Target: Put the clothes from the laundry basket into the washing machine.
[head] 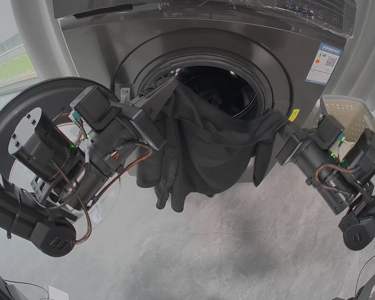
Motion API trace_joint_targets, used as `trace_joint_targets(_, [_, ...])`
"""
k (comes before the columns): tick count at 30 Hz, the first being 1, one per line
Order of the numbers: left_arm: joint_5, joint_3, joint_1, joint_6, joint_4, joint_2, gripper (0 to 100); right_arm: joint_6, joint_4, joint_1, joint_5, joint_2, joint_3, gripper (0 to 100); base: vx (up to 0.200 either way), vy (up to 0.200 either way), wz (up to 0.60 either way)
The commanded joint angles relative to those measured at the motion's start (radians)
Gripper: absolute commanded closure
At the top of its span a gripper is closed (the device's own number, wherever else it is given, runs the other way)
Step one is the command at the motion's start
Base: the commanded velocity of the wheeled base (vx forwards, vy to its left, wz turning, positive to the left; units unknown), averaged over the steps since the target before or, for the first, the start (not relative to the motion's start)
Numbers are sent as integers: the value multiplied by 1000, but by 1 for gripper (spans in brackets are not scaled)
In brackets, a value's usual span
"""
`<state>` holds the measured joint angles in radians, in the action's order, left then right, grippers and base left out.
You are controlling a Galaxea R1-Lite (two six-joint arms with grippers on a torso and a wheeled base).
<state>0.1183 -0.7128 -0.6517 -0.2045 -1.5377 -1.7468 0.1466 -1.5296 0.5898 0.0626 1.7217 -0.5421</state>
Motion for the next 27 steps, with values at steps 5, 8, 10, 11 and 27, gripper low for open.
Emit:
trace_joint_targets(5, [-5, -68, -62, 0, 16, -54, 100, 8, -6, 107, 0, 190, 64, 0, 0, 0, 0])
trace_joint_targets(8, [-2, -65, -63, 0, 13, -56, 100, 7, 3, 114, 0, 223, 131, 0, 0, 0, 0])
trace_joint_targets(10, [-2, -65, -71, 0, 7, -56, 100, 7, 2, 104, 0, 262, 166, 0, 0, 0, 0])
trace_joint_targets(11, [-2, -65, -75, 0, 4, -56, 100, 7, -7, 96, 0, 288, 174, 0, 0, 0, 0])
trace_joint_targets(27, [6, -31, -155, 0, -4, -37, 100, -5, -14, 56, -9, 437, -36, 0, 0, 0, 0])
